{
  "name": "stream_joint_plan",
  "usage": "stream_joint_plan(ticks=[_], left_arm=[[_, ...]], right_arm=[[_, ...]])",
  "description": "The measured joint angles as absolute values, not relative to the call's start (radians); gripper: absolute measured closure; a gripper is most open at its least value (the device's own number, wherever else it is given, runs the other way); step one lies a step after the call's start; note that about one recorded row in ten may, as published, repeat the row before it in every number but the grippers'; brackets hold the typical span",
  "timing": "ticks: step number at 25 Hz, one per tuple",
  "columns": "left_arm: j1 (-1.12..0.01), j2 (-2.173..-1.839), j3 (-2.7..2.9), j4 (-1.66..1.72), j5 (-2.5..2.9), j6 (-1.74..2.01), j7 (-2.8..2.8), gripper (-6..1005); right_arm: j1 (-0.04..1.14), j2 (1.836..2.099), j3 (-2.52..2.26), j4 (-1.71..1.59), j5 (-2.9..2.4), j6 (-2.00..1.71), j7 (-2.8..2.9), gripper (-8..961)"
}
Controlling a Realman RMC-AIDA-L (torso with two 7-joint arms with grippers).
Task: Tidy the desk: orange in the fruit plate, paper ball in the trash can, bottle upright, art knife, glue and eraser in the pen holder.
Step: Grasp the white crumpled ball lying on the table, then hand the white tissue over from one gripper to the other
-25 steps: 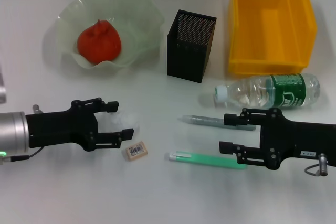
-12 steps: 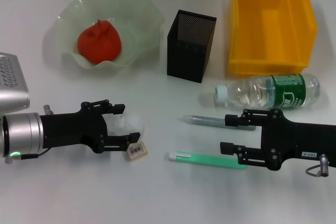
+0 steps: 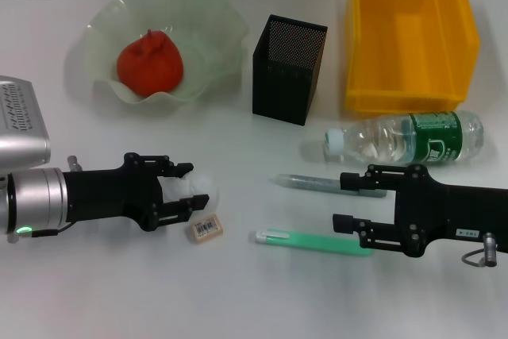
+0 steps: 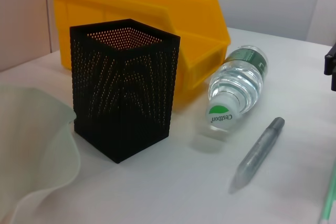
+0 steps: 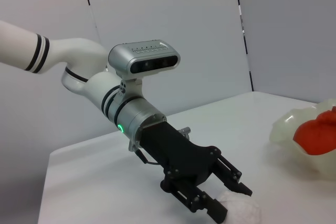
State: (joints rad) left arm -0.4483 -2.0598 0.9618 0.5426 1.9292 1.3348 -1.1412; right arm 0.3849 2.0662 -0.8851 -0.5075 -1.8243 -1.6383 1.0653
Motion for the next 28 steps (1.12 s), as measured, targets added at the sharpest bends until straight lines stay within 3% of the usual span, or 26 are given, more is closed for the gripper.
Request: stream_joint_plan(ticks=[12,28], left_arm=[[-0.474,-2.059,0.898,0.543,1.790,1.462,-1.238,519],[-0.526,-2.063,0.887,0.400,1.623,1.541,-1.647,524]], right_arm=[[0.385,2.071,-0.885,-0.511,-1.820,-1.645,1.055,321],[0.389,2.085,-0.821,-0.291,-1.638,-1.660,0.641,321]])
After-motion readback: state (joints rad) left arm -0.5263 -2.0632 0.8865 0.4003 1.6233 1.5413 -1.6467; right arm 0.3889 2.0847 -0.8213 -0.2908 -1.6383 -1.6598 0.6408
